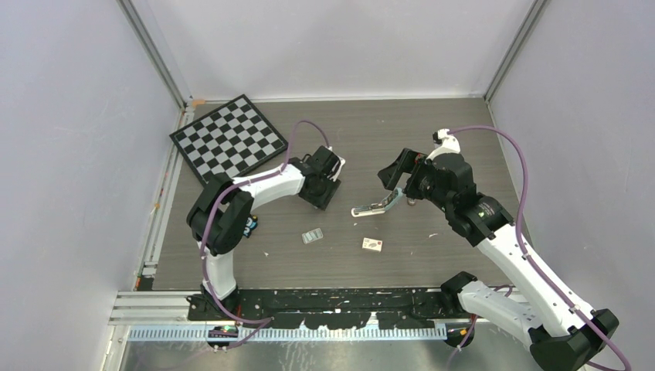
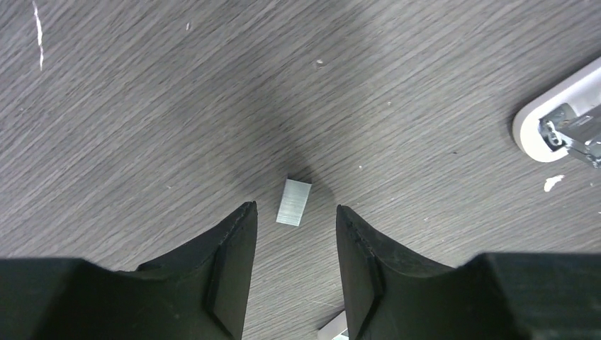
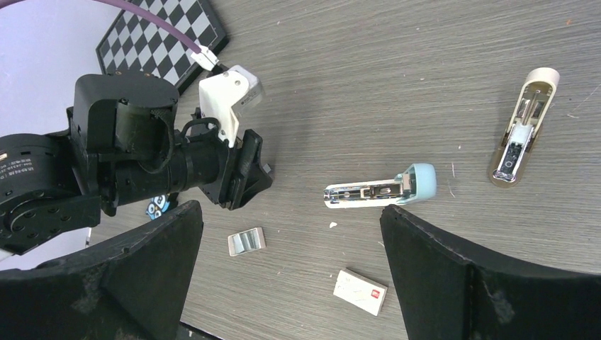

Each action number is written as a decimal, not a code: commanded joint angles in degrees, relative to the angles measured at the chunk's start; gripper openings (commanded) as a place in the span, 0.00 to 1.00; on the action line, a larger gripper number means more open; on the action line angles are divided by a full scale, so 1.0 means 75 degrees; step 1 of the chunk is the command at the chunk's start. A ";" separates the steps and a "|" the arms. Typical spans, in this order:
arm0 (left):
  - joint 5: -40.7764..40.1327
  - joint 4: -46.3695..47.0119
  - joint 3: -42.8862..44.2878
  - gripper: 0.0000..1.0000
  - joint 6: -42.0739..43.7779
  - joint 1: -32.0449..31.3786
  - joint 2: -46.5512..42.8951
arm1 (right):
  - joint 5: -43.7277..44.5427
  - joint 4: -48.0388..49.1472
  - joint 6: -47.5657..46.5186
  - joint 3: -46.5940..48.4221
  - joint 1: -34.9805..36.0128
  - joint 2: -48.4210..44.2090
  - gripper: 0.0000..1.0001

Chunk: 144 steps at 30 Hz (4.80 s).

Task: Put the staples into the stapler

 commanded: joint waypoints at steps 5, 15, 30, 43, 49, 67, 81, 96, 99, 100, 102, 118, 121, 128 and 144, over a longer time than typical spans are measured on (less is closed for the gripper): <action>0.0870 -0.0182 0.0496 0.43 0.0704 0.0245 0.0051 | 0.0250 0.0018 -0.0262 0.0332 -0.0048 -0.0204 1.00; 0.1302 -0.0317 0.0533 0.39 0.1072 0.0338 0.0310 | 0.0293 -0.0056 -0.0251 0.0309 -0.0060 -0.0317 0.99; 0.1085 0.0005 0.0341 0.25 0.1276 0.0335 0.0341 | 0.0333 -0.0100 -0.0298 0.0297 -0.0060 -0.0375 1.00; 0.1944 0.0086 0.0625 0.16 0.1694 0.0297 -0.0025 | 0.0365 -0.0268 -0.0328 0.0156 -0.0065 -0.0546 1.00; 0.2859 0.0046 0.1027 0.14 0.2106 0.0134 -0.0333 | 0.0397 -0.0400 -0.0232 0.0051 -0.0065 -0.0650 1.00; 0.4527 -0.0253 0.2717 0.14 0.3036 -0.0511 0.0584 | 0.1967 -0.1388 -0.0020 0.0250 -0.0067 -0.1298 1.00; 0.4905 -0.0399 0.3093 0.16 0.3501 -0.0737 0.1356 | 0.2443 -0.1429 -0.0230 0.0336 -0.0070 -0.1489 1.00; 0.4328 -0.0658 0.2954 0.16 0.3992 -0.0915 0.1373 | 0.2408 -0.1348 -0.0205 0.0260 -0.0067 -0.1443 1.00; 0.4211 -0.0710 0.2953 0.16 0.4071 -0.0929 0.1384 | 0.2385 -0.1338 -0.0190 0.0263 -0.0071 -0.1421 1.00; 0.4150 -0.0739 0.2964 0.16 0.4093 -0.0932 0.1409 | 0.2379 -0.1337 -0.0181 0.0262 -0.0071 -0.1419 1.00; 0.4074 -0.0809 0.2985 0.16 0.4146 -0.0932 0.1448 | 0.2356 -0.1326 -0.0166 0.0256 -0.0063 -0.1419 1.00; 0.3944 -0.0819 0.3055 0.16 0.4289 -0.0932 0.1605 | 0.2361 -0.1324 -0.0176 0.0215 -0.0063 -0.1419 1.00; 0.3900 -0.0920 0.3152 0.16 0.4334 -0.0932 0.1651 | 0.2348 -0.1316 -0.0181 0.0197 -0.0071 -0.1425 1.00; 0.3892 -0.0991 0.3294 0.15 0.4363 -0.0943 0.1571 | 0.2312 -0.1255 -0.0184 0.0180 -0.0062 -0.1362 1.00; 0.3806 -0.1178 0.3364 0.15 0.4619 -0.0944 0.1644 | 0.2326 -0.1278 -0.0175 0.0203 -0.0066 -0.1374 1.00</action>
